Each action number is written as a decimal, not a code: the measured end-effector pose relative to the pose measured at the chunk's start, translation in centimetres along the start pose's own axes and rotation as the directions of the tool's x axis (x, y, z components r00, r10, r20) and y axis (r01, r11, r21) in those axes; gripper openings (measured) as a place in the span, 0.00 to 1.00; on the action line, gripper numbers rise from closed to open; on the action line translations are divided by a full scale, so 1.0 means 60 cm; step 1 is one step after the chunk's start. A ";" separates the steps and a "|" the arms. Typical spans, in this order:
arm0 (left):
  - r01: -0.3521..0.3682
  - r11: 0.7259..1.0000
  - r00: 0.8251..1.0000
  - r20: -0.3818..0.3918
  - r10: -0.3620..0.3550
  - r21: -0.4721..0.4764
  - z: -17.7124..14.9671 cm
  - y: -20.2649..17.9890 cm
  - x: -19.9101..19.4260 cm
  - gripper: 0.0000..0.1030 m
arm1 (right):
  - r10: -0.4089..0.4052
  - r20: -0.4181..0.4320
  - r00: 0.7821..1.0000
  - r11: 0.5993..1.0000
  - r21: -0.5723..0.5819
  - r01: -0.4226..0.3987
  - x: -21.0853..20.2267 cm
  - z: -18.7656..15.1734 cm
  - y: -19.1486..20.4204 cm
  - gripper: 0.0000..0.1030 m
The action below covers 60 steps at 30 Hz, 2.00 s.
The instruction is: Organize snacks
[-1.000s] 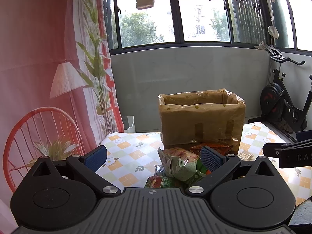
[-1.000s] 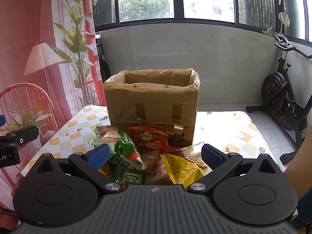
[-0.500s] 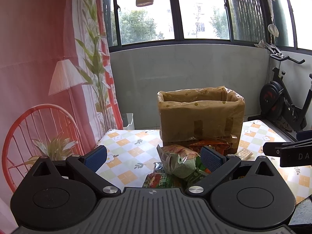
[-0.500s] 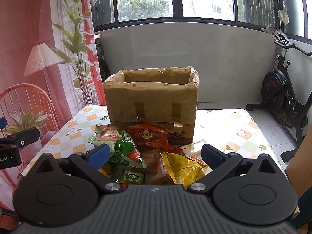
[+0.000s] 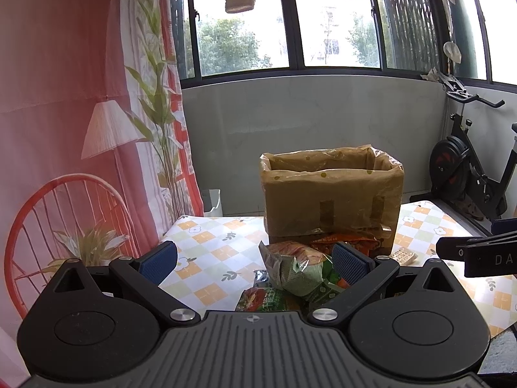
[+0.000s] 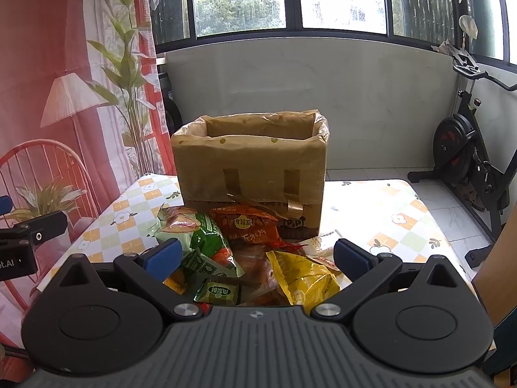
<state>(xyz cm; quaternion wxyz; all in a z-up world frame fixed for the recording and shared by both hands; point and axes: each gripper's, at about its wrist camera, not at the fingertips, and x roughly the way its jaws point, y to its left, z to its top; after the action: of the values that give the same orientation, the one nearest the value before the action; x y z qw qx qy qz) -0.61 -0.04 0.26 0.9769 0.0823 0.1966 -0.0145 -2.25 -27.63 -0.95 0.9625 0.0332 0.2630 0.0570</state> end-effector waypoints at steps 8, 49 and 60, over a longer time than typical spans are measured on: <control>-0.003 1.000 1.000 -0.002 0.003 -0.007 0.001 0.000 0.000 1.00 | 0.003 -0.004 1.000 1.000 -0.002 -0.003 0.003 0.003 0.004 0.99; -0.113 0.989 0.992 0.040 0.117 -0.091 0.015 0.086 0.121 0.97 | 0.016 0.323 0.946 0.996 0.079 -0.044 0.061 0.048 -0.094 1.00; 0.017 0.970 1.000 0.004 -0.016 -0.243 -0.045 0.078 0.204 0.97 | 0.137 0.159 0.978 0.990 -0.051 -0.130 0.163 0.006 -0.115 1.00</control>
<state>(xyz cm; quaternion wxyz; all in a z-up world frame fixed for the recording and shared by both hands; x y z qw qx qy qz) 9.93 5.09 -6.17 0.9796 -0.0396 0.1968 0.0014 6.93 -33.22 -6.20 0.9752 0.0358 0.1797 0.1238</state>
